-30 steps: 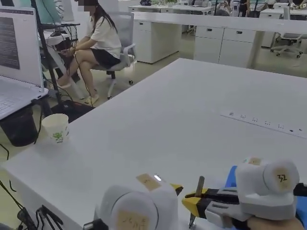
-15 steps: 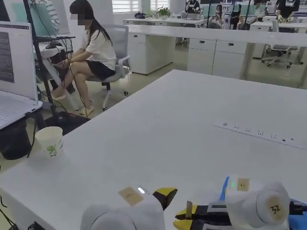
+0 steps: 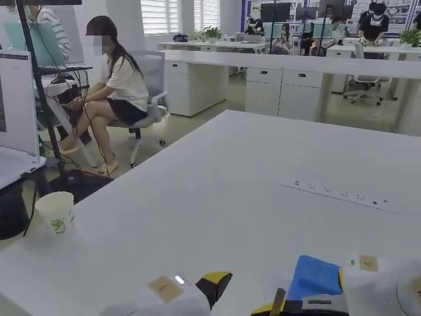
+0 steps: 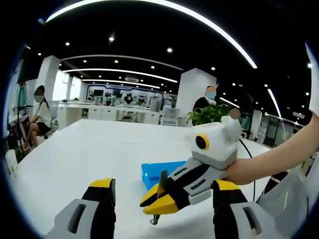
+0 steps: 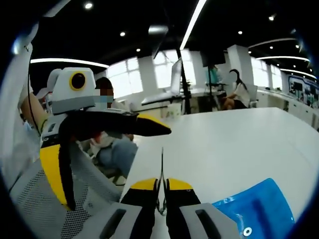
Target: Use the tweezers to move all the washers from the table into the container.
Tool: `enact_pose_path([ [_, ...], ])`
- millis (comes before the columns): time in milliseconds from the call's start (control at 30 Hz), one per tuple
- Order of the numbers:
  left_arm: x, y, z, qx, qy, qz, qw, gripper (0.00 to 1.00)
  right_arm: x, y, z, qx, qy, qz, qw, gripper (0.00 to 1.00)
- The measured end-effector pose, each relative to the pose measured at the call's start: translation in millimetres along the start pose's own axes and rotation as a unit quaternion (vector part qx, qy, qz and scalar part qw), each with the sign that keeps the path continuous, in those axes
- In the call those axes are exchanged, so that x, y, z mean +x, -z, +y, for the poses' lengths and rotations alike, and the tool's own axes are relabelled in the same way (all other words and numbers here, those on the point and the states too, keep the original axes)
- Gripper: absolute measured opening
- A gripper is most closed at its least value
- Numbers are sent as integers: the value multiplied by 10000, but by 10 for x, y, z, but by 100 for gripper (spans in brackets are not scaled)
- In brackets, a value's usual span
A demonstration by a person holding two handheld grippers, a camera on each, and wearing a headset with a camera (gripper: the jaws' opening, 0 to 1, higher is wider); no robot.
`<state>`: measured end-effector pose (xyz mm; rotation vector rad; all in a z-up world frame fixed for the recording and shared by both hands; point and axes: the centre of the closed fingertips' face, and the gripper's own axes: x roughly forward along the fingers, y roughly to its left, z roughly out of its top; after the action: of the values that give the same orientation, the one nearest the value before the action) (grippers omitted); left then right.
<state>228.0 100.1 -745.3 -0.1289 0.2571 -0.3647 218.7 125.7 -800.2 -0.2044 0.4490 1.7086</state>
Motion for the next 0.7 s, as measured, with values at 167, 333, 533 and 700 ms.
enact_pose_path([
  [167, -7, -28, -34, -71, 78, -90, 9999, 81, -216, 15, 90, 333, -24, -16, 9994, 2],
  [333, -6, -28, -55, -113, 128, -88, 9998, 81, -483, -85, 17, 741, 250, -280, 9965, 3],
  [533, -1, 0, -115, -90, 256, -5, 9996, 80, -707, -269, -167, 899, 710, -644, 9913, 3],
  [700, -2, 11, -146, -113, 327, 31, 9994, 78, -809, -334, -470, 1098, 1218, -940, 9820, 3],
])
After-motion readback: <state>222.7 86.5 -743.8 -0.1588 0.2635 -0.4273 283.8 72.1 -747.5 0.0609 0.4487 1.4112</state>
